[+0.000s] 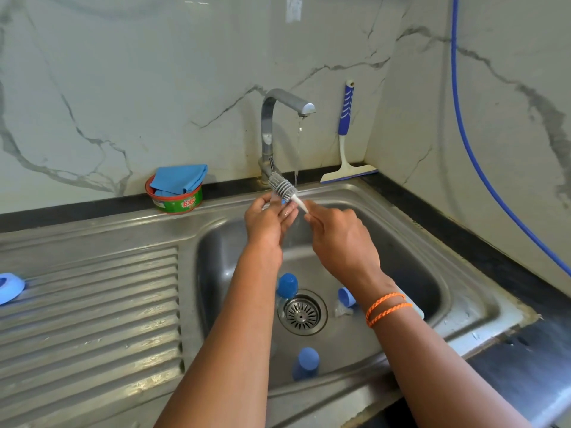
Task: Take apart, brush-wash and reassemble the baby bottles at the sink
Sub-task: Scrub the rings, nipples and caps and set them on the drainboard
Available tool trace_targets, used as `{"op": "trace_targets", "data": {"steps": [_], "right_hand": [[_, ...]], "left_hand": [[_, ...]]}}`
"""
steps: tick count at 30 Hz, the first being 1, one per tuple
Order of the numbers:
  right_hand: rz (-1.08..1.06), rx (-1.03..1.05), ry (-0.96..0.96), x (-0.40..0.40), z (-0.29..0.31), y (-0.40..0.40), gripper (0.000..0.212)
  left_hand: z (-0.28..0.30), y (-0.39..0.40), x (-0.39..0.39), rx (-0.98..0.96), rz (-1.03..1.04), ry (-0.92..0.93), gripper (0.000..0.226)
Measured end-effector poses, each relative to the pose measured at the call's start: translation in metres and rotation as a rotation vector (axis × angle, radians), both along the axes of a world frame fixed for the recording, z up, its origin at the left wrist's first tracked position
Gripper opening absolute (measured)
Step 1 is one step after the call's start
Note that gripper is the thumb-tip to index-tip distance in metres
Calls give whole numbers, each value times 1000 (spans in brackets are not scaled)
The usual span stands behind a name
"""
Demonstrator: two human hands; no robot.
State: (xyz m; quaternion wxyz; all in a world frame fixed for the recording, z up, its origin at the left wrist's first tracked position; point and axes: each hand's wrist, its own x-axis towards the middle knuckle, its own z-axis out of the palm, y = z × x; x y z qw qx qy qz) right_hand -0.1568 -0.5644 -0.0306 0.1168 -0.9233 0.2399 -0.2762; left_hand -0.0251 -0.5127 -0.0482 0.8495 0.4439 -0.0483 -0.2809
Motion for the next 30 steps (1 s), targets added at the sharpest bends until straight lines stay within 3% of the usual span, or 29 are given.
{"op": "trace_targets", "data": {"steps": [1, 7, 10, 19, 24, 30], "right_hand": [[-24, 5, -2, 1, -1, -3, 7], [-110, -4, -16, 5, -3, -4, 16], [-150, 97, -48, 4, -2, -13, 19], [-31, 33, -17, 2, -6, -9, 17], [-127, 130, -39, 2, -8, -19, 21], [-50, 88, -45, 4, -8, -5, 21]], "left_hand": [[0, 0, -2, 0, -8, -5, 23], [4, 0, -4, -35, -42, -9, 19], [5, 0, -6, -66, -70, -16, 23], [3, 5, 2, -69, -20, 70, 28], [5, 6, -2, -137, -66, 55, 25], [0, 7, -1, -78, -72, 57, 27]]}}
